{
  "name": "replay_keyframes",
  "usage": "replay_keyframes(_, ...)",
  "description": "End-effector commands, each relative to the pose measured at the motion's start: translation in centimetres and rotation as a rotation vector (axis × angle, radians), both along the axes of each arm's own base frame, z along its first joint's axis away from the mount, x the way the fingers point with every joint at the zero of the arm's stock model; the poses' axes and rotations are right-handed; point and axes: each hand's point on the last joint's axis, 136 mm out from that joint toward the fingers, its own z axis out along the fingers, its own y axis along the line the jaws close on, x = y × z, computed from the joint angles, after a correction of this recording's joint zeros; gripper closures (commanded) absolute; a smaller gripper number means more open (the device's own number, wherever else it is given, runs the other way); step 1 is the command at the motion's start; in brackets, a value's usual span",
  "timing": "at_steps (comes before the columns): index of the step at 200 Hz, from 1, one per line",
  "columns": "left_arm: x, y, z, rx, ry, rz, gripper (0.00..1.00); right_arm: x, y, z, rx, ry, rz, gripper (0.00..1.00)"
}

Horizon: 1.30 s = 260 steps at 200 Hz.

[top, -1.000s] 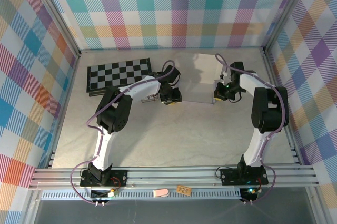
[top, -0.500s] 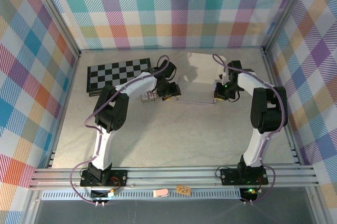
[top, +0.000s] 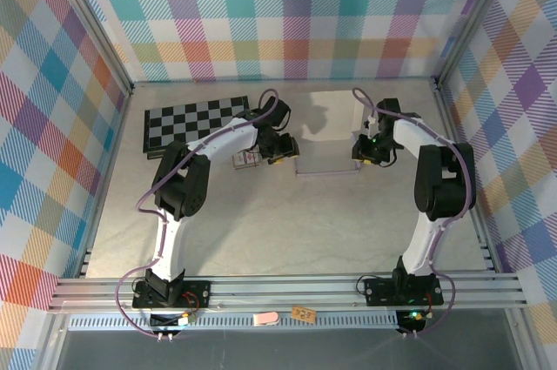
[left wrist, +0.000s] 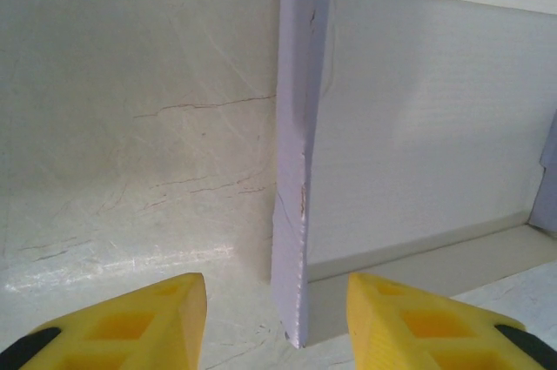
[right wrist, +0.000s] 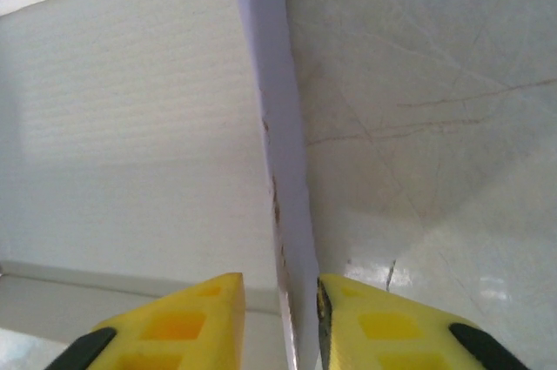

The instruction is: Fold the paper box

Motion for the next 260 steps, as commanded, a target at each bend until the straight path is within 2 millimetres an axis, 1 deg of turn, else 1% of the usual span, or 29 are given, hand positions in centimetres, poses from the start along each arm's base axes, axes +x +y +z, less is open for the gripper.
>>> replay_keyframes(1,0.0,0.0,2.5,-0.040,-0.026,0.004,0.55,0.6,-0.1,-1.0,-0.018,0.018,0.016,0.78)
replay_keyframes(26,0.0,-0.1,2.7,-0.044,-0.028,0.001,0.55,1.0,-0.2,-1.4,-0.039,0.024,0.026,0.84)
replay_keyframes(56,-0.1,0.0,2.7,-0.041,-0.026,-0.003,0.55,1.0,-0.1,-1.8,-0.092,0.031,0.050,1.00)
replay_keyframes(96,-0.2,0.1,2.6,-0.037,-0.025,-0.002,0.56,0.3,-0.7,-2.3,-0.181,0.062,0.047,1.00)
replay_keyframes(112,-0.1,0.4,3.1,-0.029,-0.040,0.006,0.56,0.1,-0.8,-2.2,-0.201,0.067,0.052,1.00)
replay_keyframes(133,0.7,0.9,4.5,-0.055,-0.063,0.039,0.53,-0.5,-0.8,-1.7,-0.203,0.071,0.063,1.00)
replay_keyframes(156,2.4,1.6,6.9,-0.094,-0.110,0.080,0.51,-1.4,-0.1,-1.0,-0.156,0.061,0.078,1.00)
replay_keyframes(160,2.8,1.9,7.3,-0.097,-0.120,0.086,0.51,-1.5,0.0,-0.6,-0.146,0.051,0.079,0.97)
replay_keyframes(169,3.6,2.2,8.1,-0.097,-0.140,0.088,0.50,-1.6,0.2,-0.1,-0.135,0.038,0.078,0.86)
replay_keyframes(182,4.5,3.0,8.5,-0.068,-0.161,0.079,0.50,-1.6,0.2,0.9,-0.129,0.017,0.070,0.72)
replay_keyframes(193,5.3,3.6,8.6,-0.035,-0.180,0.062,0.50,-1.2,0.2,2.0,-0.125,-0.011,0.062,0.64)
replay_keyframes(203,6.1,4.1,8.7,-0.006,-0.213,0.031,0.50,-0.8,0.4,3.4,-0.113,-0.045,0.058,0.59)
replay_keyframes(216,7.3,4.2,8.9,-0.004,-0.264,-0.001,0.49,-0.1,0.5,5.1,-0.100,-0.088,0.057,0.55)
replay_keyframes(229,8.6,3.4,9.6,-0.038,-0.343,-0.058,0.49,0.6,0.4,6.6,-0.107,-0.127,0.059,0.53)
replay_keyframes(235,9.0,2.8,9.9,-0.062,-0.380,-0.091,0.49,0.9,0.0,7.1,-0.112,-0.143,0.053,0.54)
replay_keyframes(260,10.1,1.1,8.9,-0.095,-0.456,-0.216,0.49,2.6,-2.2,9.3,-0.087,-0.231,-0.001,0.52)
